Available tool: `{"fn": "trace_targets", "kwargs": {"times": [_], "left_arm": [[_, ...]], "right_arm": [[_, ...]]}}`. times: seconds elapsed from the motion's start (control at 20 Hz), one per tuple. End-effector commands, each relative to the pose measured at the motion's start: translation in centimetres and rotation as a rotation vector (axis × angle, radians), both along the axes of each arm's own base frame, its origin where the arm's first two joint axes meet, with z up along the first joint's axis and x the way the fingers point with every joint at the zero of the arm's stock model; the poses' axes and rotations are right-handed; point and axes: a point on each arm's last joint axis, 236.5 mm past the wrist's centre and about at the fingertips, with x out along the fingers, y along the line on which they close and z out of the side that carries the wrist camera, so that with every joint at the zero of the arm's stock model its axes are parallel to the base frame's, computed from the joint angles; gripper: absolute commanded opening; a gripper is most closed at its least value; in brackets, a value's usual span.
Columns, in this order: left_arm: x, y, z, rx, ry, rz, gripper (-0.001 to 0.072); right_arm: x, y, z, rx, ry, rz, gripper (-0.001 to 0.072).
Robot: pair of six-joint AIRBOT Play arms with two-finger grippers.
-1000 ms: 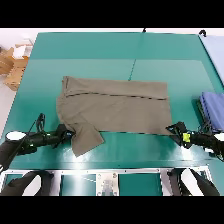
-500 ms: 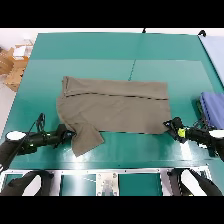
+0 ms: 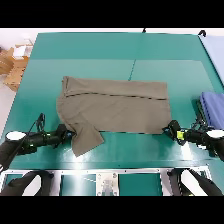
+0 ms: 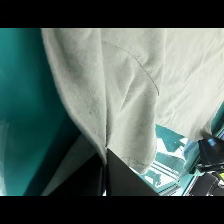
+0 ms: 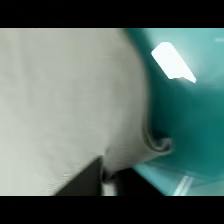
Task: Fold the shirts.
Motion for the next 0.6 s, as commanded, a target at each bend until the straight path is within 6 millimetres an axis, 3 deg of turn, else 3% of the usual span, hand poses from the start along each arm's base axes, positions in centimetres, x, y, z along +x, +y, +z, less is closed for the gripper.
{"fn": "trace_targets", "kwargs": {"times": [0.0, 0.2, 0.3, 0.55], "left_arm": [[0.1, 0.1, 0.0, 0.004, -0.006, -0.001, 0.0023], [1.3, -0.4, 2.7, -0.014, -0.07, -0.057, 0.002], [0.7, -1.2, 4.0, -0.054, -0.055, -0.104, 0.002], [-1.7, -2.1, 4.6, -0.086, 0.01, -0.177, 0.0019]], "right_arm": [[0.3, -0.4, 0.1, -0.016, -0.011, -0.009, 0.0018], [0.8, -0.5, 0.9, -0.013, -0.02, 0.011, 0.0017], [0.7, -0.6, 1.7, -0.024, -0.01, 0.066, 0.0017], [-1.3, -1.5, 2.4, -0.056, 0.061, 0.115, 0.0016]]}}
